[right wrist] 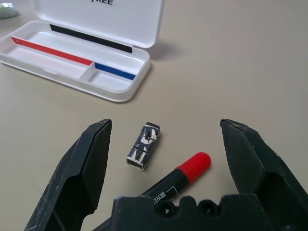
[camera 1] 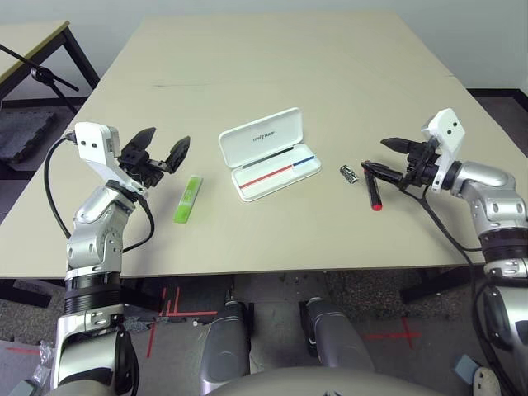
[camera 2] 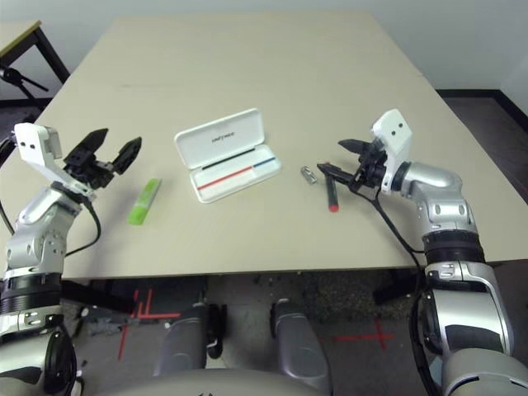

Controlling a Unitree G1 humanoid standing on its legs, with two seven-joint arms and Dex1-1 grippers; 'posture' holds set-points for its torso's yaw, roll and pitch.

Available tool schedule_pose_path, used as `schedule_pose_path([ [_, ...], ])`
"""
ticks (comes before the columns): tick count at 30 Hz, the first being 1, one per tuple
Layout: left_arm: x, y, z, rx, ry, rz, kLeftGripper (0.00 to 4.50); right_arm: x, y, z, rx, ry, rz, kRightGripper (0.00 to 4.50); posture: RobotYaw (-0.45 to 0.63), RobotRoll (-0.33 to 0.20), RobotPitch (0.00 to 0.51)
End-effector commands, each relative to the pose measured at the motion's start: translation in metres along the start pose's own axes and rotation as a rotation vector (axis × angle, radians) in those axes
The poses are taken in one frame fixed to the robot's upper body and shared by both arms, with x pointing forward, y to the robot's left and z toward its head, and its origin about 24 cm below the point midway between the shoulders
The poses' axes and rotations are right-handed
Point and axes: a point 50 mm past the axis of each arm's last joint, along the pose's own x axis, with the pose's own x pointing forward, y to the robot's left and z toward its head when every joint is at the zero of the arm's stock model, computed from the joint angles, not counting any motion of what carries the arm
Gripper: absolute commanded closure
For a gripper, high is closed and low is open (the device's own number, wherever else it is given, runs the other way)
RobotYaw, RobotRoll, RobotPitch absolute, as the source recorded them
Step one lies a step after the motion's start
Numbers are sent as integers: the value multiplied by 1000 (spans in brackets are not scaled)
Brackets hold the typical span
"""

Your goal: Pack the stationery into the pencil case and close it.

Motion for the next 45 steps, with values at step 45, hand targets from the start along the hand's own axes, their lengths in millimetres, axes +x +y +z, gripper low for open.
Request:
schedule_pose_path([
  [45,52,-93,-56,204,613,-575,32,9,18,-8,-50,57,36,0,-155,0,120],
])
